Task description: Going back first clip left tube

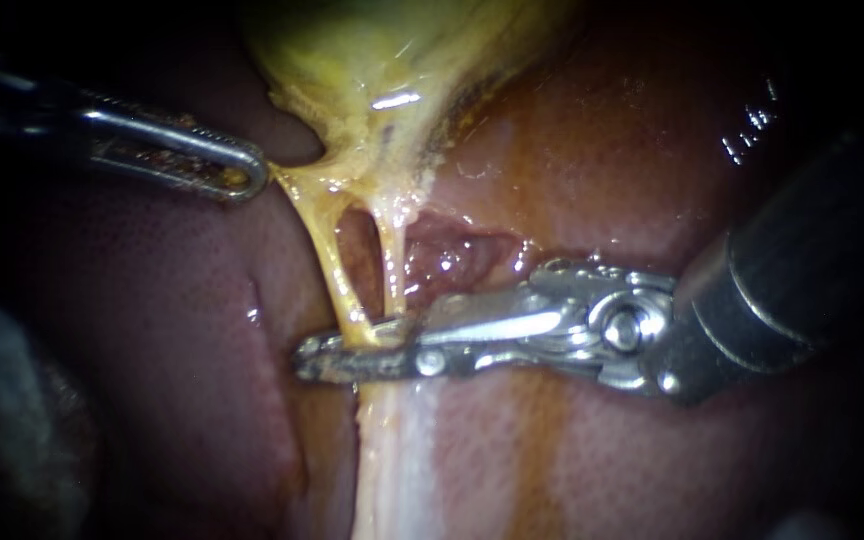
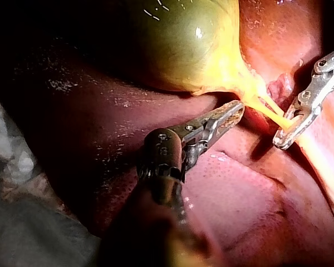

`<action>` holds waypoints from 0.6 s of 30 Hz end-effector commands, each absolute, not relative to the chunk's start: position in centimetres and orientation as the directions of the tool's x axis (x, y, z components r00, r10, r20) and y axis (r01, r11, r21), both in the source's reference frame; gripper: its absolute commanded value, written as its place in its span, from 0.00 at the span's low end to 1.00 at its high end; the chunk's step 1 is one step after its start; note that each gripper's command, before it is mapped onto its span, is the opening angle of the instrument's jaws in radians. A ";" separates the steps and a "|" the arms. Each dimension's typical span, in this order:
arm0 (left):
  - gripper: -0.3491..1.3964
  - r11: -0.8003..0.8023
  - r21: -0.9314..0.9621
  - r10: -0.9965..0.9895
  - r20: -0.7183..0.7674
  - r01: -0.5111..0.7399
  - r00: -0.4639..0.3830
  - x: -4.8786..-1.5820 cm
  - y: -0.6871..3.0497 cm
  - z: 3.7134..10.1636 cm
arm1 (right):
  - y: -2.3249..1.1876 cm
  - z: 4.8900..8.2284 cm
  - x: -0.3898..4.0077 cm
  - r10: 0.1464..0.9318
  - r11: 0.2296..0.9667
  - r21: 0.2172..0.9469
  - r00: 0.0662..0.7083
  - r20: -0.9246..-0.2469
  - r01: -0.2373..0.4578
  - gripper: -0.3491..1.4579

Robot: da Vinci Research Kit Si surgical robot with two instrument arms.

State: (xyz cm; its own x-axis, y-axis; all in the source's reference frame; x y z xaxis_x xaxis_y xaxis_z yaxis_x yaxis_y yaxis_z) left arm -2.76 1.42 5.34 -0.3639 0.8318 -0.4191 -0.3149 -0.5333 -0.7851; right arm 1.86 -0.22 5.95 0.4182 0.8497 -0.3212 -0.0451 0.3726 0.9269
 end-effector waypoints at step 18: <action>0.00 -0.534 -0.785 0.831 -0.419 -0.314 -0.364 -2.75 1.42 5.34 | -0.04 6.07 1.96 0.765 0.589 0.808 0.339 -0.548 -0.022 0.46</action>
